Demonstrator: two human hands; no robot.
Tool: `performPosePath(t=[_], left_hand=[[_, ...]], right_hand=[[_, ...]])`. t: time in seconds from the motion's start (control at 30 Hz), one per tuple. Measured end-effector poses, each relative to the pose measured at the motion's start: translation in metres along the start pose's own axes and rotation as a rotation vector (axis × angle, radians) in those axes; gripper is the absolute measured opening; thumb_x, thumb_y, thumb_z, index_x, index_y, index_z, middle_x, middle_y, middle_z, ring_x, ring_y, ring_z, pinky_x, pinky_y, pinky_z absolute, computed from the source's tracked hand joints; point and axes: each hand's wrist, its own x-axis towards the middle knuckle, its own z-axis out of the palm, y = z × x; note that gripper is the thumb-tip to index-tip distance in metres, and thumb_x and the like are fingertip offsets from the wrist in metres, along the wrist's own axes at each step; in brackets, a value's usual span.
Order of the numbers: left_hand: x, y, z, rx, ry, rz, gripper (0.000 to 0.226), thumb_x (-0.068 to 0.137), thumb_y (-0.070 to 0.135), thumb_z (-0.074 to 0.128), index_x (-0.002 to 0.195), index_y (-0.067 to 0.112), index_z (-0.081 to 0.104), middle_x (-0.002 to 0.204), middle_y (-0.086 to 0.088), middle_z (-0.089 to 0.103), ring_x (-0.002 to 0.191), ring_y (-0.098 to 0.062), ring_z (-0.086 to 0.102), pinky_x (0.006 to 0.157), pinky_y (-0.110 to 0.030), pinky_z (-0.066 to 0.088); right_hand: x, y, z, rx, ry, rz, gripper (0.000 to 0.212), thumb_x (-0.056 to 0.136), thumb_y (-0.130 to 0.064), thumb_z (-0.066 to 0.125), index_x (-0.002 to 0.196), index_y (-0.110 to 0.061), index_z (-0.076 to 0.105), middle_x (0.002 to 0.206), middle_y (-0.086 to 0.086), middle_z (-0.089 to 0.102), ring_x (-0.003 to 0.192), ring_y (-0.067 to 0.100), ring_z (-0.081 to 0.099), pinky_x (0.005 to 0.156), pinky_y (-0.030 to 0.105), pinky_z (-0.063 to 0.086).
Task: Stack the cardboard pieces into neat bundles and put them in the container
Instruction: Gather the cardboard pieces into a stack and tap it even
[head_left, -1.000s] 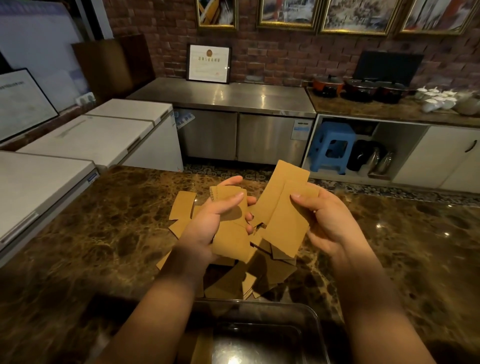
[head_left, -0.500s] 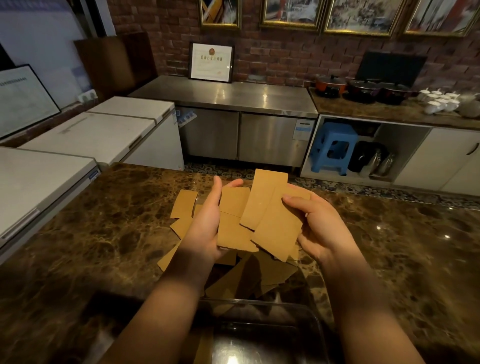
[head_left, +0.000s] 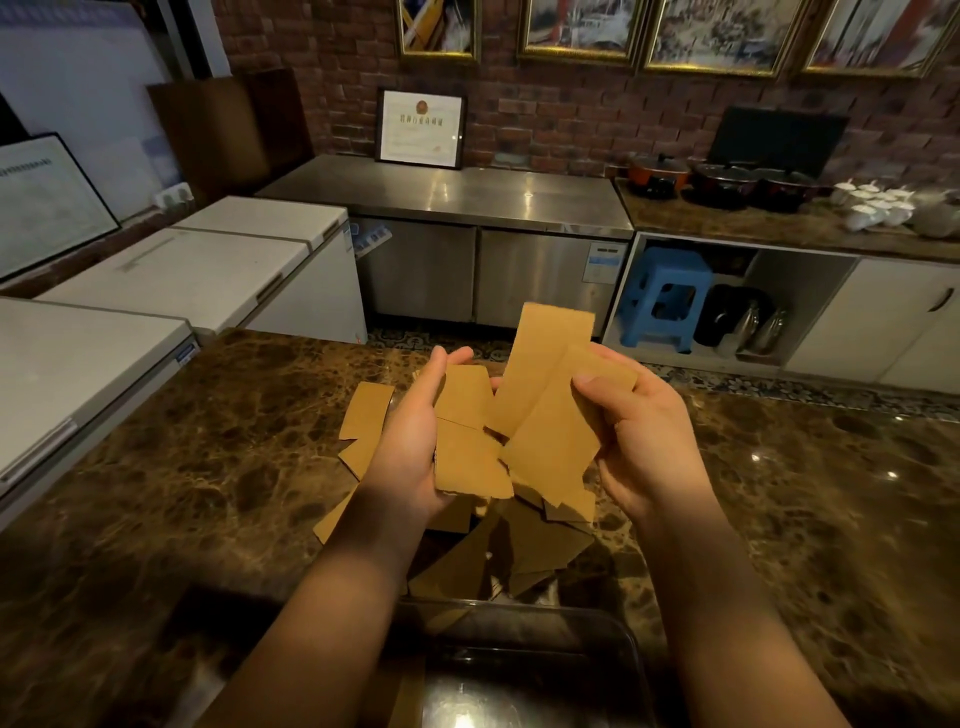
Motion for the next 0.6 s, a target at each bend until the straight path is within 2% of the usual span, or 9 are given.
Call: performPosePath(t=[0.1,0.17,0.23,0.3,0.37,0.43,0.5,0.6], left_hand=[[-0.002,0.0,0.001,0.071,0.015,-0.055,0.041,0.093,0.059,0.054,0.122,0.033,0.066,0.102,-0.012,0.078,0.082,-0.028,0.077,0.063,-0.044,0.061],[-0.003,-0.001,0.0,0.099,0.025,-0.069,0.044,0.093,0.058,0.056,0.125,0.029,0.065,0.103,-0.013,0.078,0.078,-0.027,0.076,0.061,-0.041,0.058],[-0.006,0.001,0.0,0.102,0.014,-0.075,0.045,0.091,0.057,0.06,0.123,0.027,0.067,0.102,-0.015,0.078,0.077,-0.028,0.075,0.06,-0.041,0.058],[-0.008,0.005,0.002,0.094,-0.013,-0.064,0.041,0.084,0.053,0.068,0.118,0.03,0.072,0.099,-0.015,0.078,0.075,-0.029,0.076,0.059,-0.041,0.059],[-0.011,0.009,0.004,0.074,-0.065,-0.039,0.043,0.077,0.039,0.075,0.119,0.032,0.072,0.096,-0.011,0.079,0.077,-0.031,0.077,0.057,-0.042,0.06],[-0.013,0.011,0.007,0.108,-0.12,0.008,0.052,0.071,0.023,0.076,0.122,0.033,0.07,0.098,-0.008,0.079,0.081,-0.03,0.077,0.059,-0.042,0.06],[-0.014,0.013,0.009,0.195,-0.125,0.05,0.06,0.068,0.015,0.075,0.123,0.038,0.069,0.108,-0.009,0.077,0.087,-0.031,0.076,0.062,-0.043,0.06],[-0.015,0.014,0.009,0.175,-0.11,0.037,0.06,0.071,0.012,0.071,0.125,0.037,0.067,0.12,-0.014,0.072,0.092,-0.034,0.075,0.064,-0.045,0.06]], right_hand=[[-0.005,-0.005,-0.002,-0.098,-0.097,-0.19,0.038,0.09,0.001,0.065,0.093,-0.034,0.078,0.092,-0.01,0.078,0.088,0.01,0.075,0.068,0.028,0.061],[-0.008,-0.006,-0.005,-0.194,-0.199,-0.342,0.048,0.086,0.011,0.062,0.086,-0.033,0.081,0.094,-0.008,0.077,0.095,0.011,0.072,0.077,0.025,0.058],[-0.01,-0.005,-0.009,-0.322,-0.313,-0.481,0.046,0.082,0.018,0.061,0.086,-0.024,0.08,0.098,-0.005,0.077,0.104,0.013,0.07,0.084,0.023,0.056],[-0.012,-0.004,-0.011,-0.522,-0.4,-0.607,0.039,0.081,0.012,0.064,0.086,-0.024,0.078,0.097,-0.009,0.077,0.11,0.013,0.066,0.094,0.025,0.052],[-0.013,0.0,-0.013,-0.76,-0.468,-0.73,0.035,0.08,0.011,0.069,0.088,-0.022,0.079,0.096,-0.013,0.076,0.115,0.015,0.062,0.103,0.03,0.047],[-0.011,0.005,-0.014,-0.913,-0.518,-0.793,0.038,0.075,0.017,0.072,0.089,-0.018,0.08,0.101,-0.014,0.073,0.119,0.018,0.057,0.105,0.037,0.045],[-0.01,0.01,-0.016,-0.963,-0.525,-0.804,0.041,0.074,0.02,0.073,0.091,-0.016,0.081,0.105,-0.014,0.072,0.121,0.018,0.055,0.105,0.044,0.044],[-0.009,0.011,-0.018,-0.934,-0.499,-0.823,0.042,0.077,0.018,0.072,0.097,-0.018,0.079,0.111,-0.01,0.072,0.121,0.016,0.058,0.104,0.04,0.047]])
